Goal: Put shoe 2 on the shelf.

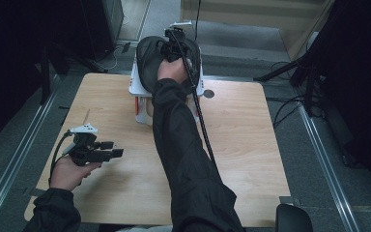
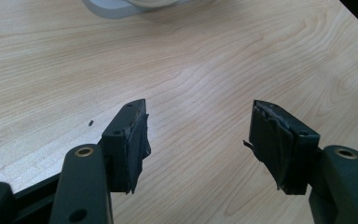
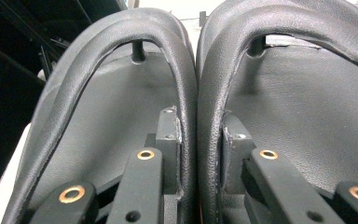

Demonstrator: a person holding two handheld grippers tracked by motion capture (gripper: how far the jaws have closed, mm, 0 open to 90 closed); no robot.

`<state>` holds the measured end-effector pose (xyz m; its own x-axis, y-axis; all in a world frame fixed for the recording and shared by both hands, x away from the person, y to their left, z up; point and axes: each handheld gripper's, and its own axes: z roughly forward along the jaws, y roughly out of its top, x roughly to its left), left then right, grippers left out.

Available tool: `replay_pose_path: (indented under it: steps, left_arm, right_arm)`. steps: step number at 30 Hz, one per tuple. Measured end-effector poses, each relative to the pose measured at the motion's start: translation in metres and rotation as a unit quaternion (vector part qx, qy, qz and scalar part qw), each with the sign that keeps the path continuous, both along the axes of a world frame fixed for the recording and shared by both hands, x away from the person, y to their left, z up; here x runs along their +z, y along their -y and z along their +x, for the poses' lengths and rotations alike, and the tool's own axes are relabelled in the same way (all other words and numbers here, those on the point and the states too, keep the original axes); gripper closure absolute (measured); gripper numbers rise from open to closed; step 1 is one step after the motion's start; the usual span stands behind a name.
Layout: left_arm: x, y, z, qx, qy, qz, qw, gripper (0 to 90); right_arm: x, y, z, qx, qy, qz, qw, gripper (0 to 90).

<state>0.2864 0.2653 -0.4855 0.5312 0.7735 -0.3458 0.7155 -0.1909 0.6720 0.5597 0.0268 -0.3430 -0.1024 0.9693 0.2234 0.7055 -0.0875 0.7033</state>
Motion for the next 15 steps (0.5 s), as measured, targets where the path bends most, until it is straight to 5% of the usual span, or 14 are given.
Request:
replay_pose_path:
  steps: [15]
  left_arm:
    - [-0.0009,-0.0008,-0.0001,0.000,0.000,0.000,1.0000,37.8]
  right_arm:
    - [-0.0007,-0.0014,0.0032,0.003,0.001,0.008,1.0000,70.5]
